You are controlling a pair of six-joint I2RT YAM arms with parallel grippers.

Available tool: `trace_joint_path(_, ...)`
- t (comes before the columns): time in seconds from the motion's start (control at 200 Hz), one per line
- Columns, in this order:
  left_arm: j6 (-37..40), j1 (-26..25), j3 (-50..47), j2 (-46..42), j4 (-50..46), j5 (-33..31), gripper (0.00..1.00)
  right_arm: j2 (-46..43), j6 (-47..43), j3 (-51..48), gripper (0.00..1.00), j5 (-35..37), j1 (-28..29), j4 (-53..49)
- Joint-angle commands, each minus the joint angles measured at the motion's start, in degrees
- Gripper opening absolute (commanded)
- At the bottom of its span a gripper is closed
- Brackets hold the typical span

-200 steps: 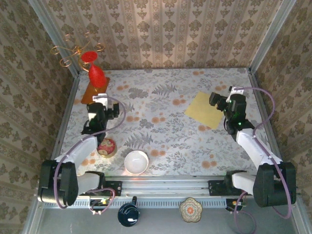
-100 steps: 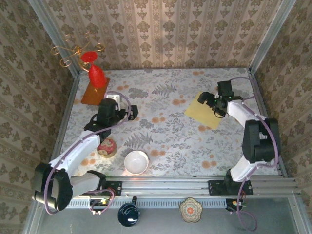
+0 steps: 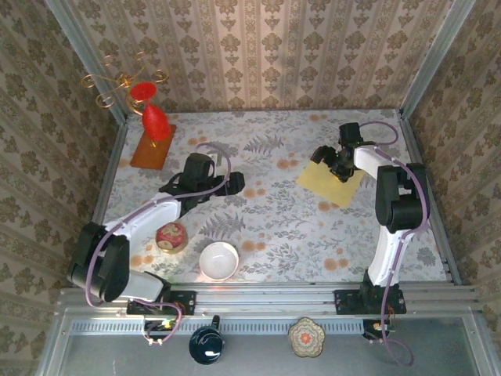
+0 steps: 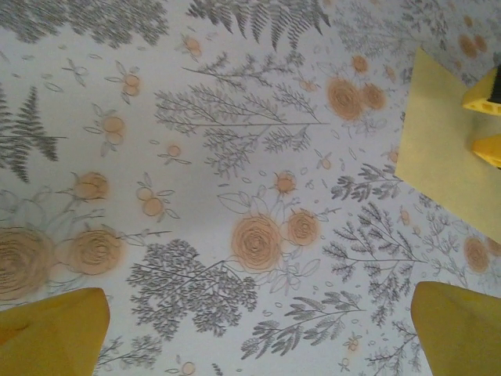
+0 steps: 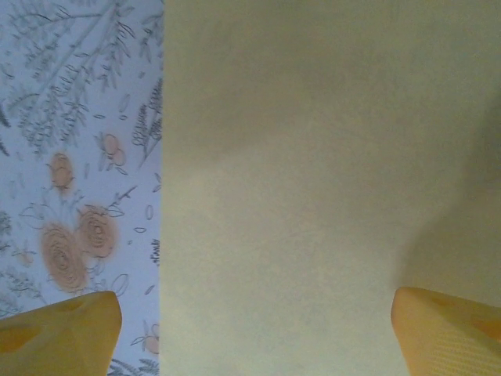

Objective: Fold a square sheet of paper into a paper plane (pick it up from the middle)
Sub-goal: Move the square sheet of paper to the center of the table.

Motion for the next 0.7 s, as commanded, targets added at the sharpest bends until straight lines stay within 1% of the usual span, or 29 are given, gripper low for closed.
trace_joint_path(0.0,-1.9,-0.6,2.7,1.8,0.6,2.5,1.00,2.1,0.3,2.2,0.89,-0.6,1.0,-4.5)
trace_joint_path(0.155,-2.7,-0.5,3.3,3.5,0.4,2.8,1.00,3.6,-0.5,2.2,0.88,-0.5,3.1,-6.6)
trace_joint_path(0.29,-3.7,0.0,3.3,4.6,0.2,2.8,1.00,4.1,-0.9,1.6,0.86,-1.5,6.6,-8.1)
trace_joint_path(0.425,-5.4,1.7,2.2,4.6,0.5,3.1,0.99,4.2,-1.5,1.9,0.86,-3.9,11.4,-10.4)
trace_joint_path(0.53,-6.9,3.7,0.9,4.3,1.2,4.6,0.99,4.2,-1.8,1.7,0.86,-6.1,16.2,-10.7)
trace_joint_path(0.575,-7.4,3.8,0.4,4.0,1.2,5.2,0.98,4.4,-2.2,1.8,0.85,-7.0,18.5,-10.8)
trace_joint_path(0.595,-7.5,5.4,0.2,3.7,1.1,5.3,0.98,4.6,-2.4,1.8,0.85,-7.5,19.4,-11.0)
trace_joint_path(0.695,-8.2,7.5,-1.8,1.8,0.9,5.2,0.99,5.6,-4.0,2.3,0.85,-9.1,24.4,-12.3)
